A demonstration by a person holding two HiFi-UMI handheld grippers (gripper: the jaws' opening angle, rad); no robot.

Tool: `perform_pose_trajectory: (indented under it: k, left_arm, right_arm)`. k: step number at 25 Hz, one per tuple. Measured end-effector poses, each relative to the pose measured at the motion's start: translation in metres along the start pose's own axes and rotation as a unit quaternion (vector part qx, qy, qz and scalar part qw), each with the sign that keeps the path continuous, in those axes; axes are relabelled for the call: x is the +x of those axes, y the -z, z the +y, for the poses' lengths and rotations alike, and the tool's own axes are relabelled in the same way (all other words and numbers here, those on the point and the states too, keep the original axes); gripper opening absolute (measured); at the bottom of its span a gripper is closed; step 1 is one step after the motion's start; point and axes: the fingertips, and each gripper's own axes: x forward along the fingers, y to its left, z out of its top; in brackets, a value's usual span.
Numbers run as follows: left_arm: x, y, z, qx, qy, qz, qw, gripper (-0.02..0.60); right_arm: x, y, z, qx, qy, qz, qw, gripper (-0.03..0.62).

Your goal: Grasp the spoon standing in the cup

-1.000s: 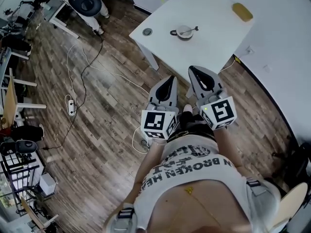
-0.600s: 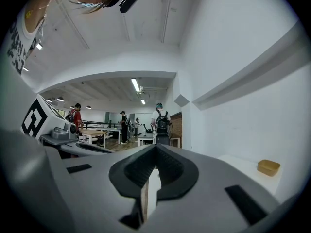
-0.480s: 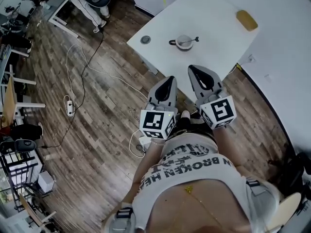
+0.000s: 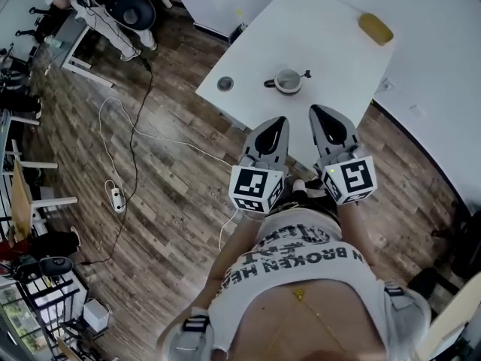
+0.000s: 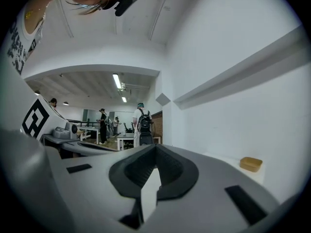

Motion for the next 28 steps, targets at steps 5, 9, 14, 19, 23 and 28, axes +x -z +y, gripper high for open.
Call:
perform_pose_trajectory:
  k: [5, 9, 14, 19, 23, 28]
  left_arm:
    - [0.011, -0.012, 0.045, 0.013, 0.058, 0.013, 0.9982, -0.002]
    - [0.022, -0.015, 0.076, 0.012, 0.098, 0.021, 0.9949, -0.002]
    - [0.029, -0.018, 0.11, 0.021, 0.131, 0.029, 0.9907, -0.002]
    - [0.039, -0.012, 0.124, 0.028, 0.172, 0.047, 0.9835, -0.002]
    - [0.05, -0.014, 0.118, 0.032, 0.183, 0.047, 0.9814, -0.003]
    - [0.076, -0.015, 0.102, 0.033, 0.192, 0.05, 0.9796, -0.002]
  right_arm:
    - [0.04, -0.005, 0.007, -0.001, 0.062, 0.002, 0.998, 0.006]
    - [0.067, -0.004, 0.007, 0.001, 0.108, 0.0, 0.994, 0.006]
    - [0.099, -0.002, 0.017, -0.001, 0.136, -0.001, 0.991, 0.006]
    - [0.105, 0.006, 0.02, 0.009, 0.179, 0.004, 0.984, 0.006]
    - [0.1, 0.013, 0.011, 0.019, 0.19, 0.016, 0.981, 0.006]
    - [0.092, 0.014, -0.019, 0.019, 0.207, 0.021, 0.978, 0.006]
